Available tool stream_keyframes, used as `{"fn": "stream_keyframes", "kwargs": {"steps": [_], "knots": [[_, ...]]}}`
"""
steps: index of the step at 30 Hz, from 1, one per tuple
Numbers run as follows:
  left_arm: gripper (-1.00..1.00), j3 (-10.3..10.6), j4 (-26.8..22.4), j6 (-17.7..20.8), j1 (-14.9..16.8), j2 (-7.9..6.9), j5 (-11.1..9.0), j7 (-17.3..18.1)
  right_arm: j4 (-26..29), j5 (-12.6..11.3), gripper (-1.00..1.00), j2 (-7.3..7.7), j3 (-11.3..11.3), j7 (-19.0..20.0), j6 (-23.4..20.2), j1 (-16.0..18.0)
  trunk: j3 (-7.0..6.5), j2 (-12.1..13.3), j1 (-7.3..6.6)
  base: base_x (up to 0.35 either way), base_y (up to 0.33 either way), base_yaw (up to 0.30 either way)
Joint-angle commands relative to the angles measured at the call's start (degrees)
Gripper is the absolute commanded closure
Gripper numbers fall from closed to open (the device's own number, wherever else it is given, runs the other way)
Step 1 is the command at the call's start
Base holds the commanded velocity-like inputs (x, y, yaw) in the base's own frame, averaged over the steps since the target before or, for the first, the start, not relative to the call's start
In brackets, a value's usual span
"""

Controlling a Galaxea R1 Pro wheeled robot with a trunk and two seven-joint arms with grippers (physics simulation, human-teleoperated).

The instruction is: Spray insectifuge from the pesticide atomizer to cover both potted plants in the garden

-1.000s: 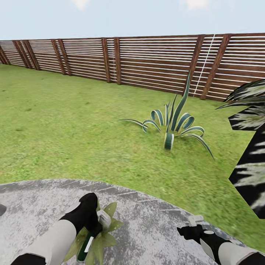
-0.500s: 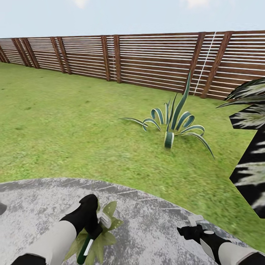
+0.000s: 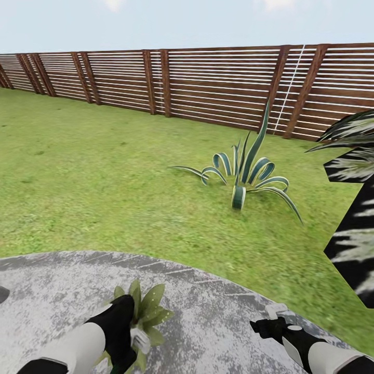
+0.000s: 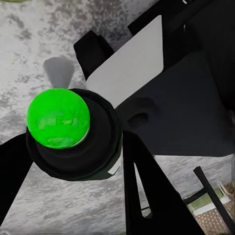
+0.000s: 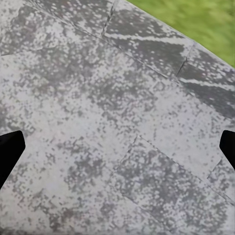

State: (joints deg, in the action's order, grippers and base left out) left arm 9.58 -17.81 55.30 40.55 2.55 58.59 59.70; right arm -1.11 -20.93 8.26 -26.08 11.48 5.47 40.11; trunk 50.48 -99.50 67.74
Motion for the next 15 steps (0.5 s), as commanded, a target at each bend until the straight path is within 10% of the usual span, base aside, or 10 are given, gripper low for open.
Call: {"fn": "stream_keyframes", "kwargs": {"steps": [1,15], "knots": [[1.0,0.09,-0.07,0.25,-0.88,-0.02,0.55,0.56,-0.12,-0.6,-1.0,0.0,-0.46,0.3,0.24,0.05,0.04,-0.02,-0.01,0.0,0.0,0.0],[1.0,-0.03,-5.3,0.16,-2.19,-0.08,0.3,-0.21,-0.12,-0.6,-1.0,0.0,-0.46,0.3,0.24,0.05,0.04,-0.02,-0.01,0.0,0.0,0.0]]}}
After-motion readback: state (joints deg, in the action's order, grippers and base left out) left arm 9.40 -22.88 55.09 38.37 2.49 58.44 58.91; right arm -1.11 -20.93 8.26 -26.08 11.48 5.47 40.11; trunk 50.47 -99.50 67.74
